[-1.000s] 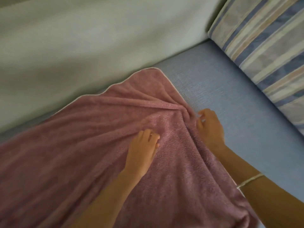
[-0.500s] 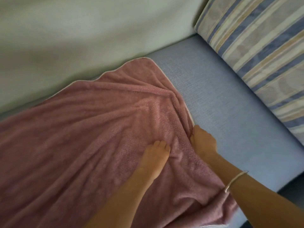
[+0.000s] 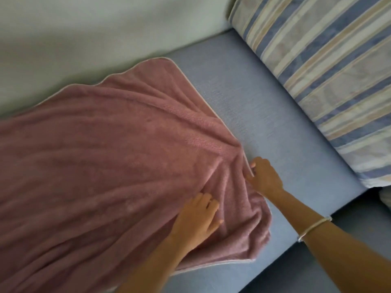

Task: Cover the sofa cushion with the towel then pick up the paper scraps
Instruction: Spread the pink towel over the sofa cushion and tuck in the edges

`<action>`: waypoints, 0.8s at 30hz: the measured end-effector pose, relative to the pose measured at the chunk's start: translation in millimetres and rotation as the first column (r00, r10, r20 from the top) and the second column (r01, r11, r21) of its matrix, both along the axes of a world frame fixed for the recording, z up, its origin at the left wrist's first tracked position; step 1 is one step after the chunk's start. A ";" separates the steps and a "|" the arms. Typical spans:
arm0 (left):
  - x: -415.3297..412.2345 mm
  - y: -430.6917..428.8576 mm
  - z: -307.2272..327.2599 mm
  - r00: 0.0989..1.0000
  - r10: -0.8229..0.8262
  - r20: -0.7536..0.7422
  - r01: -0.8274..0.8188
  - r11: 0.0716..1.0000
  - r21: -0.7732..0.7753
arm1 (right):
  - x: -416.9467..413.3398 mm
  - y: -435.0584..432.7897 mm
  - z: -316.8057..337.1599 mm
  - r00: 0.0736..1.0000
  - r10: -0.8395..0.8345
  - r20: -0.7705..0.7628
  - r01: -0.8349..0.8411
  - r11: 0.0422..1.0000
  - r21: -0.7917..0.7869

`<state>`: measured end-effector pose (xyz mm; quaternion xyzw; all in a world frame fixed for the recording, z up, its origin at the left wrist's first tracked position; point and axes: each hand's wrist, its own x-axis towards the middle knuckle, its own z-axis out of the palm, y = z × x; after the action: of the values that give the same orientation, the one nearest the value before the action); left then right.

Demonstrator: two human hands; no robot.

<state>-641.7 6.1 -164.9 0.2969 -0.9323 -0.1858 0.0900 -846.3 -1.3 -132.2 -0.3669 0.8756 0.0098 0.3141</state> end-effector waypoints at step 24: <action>-136.7 21.5 46.1 0.970 0.231 -0.077 -0.197 0.931 0.309 | -117.2 69.8 51.7 0.975 0.010 -0.224 -0.063 0.971 -0.229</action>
<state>-778.5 27.5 -118.8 0.3961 -0.8489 -0.3300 0.1162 -963.5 68.6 -80.6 -0.4143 0.8931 -0.0471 0.1688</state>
